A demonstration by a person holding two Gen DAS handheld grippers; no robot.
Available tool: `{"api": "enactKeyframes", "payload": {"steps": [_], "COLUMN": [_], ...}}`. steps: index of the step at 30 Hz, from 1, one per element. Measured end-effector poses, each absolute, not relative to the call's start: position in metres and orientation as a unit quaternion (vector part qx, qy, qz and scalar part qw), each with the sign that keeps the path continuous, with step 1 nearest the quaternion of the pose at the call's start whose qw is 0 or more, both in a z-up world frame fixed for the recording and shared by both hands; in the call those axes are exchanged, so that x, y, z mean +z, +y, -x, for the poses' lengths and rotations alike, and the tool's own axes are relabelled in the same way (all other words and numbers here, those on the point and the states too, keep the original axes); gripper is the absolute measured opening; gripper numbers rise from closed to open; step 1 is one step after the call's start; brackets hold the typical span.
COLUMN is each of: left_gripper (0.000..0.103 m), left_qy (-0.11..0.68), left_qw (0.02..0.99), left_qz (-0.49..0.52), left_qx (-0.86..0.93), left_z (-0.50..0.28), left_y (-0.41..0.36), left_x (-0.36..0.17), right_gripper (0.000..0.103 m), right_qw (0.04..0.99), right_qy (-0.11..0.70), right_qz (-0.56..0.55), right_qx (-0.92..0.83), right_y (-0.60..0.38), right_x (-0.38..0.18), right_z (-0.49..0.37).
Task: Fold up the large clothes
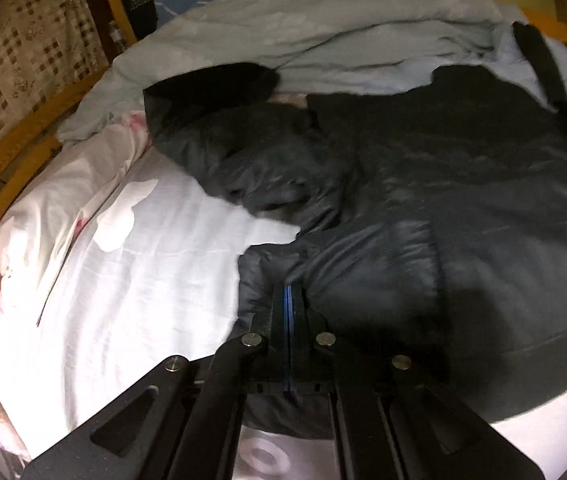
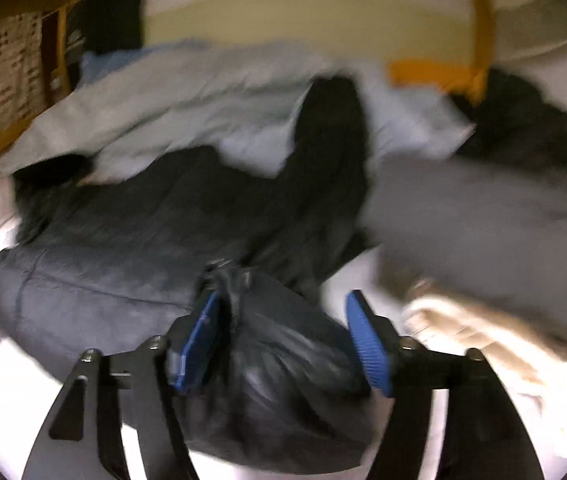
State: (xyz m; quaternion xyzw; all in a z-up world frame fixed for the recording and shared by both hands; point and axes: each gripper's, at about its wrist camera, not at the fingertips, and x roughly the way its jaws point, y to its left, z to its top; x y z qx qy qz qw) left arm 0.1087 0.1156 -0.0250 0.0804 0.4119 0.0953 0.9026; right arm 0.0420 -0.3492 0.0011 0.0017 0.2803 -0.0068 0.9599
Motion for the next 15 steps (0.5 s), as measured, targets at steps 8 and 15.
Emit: {"api": "enactKeyframes", "payload": {"steps": [8, 15], "left_gripper": [0.015, 0.031], "left_qy": [0.291, 0.273], "left_qw": [0.955, 0.959], "left_qz": [-0.03, -0.062], "left_qx": [0.055, 0.04], "left_z": [-0.064, -0.056], "left_y": [0.125, 0.106], "left_x": [0.041, 0.036], "right_gripper": [0.078, 0.032], "right_qw": [0.976, 0.965], "right_qy": [0.213, 0.263], "right_qz": [0.002, -0.019], "right_qx": [0.041, 0.009], "right_y": [-0.344, -0.352], "right_x": [0.029, 0.034], "right_z": [-0.004, 0.003]}}
